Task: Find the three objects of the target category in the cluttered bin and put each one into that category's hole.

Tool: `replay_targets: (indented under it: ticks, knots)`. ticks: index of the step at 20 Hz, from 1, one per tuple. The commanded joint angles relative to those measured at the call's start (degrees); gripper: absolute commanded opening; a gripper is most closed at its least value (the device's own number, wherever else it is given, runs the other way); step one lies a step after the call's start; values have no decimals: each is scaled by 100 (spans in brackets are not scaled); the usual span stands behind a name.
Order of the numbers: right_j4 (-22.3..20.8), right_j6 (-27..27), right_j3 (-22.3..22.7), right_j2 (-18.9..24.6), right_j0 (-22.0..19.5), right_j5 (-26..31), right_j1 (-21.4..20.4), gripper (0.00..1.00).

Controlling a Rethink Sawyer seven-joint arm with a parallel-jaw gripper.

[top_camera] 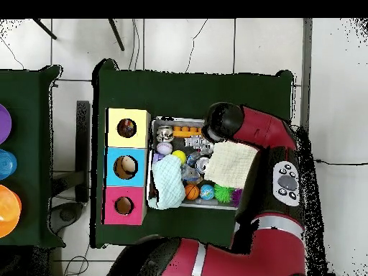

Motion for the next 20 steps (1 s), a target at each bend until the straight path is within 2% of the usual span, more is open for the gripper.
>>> replay_targets:
  ticks: [1,5,8,13,18,20]
  knots:
    - [-562,-925,-63,716,-203,-196,385,100]
    - [-790,-1035,-339,615,-180,331,421,100]
    - [-922,-1069,-328,537,-172,573,263,100]
    - [-1048,-1161,-497,600,-237,805,229,100]
    - [-1177,-1150,-433,523,-248,849,-75,100]
    - [-1231,-1113,-481,499,-261,829,-78,100]
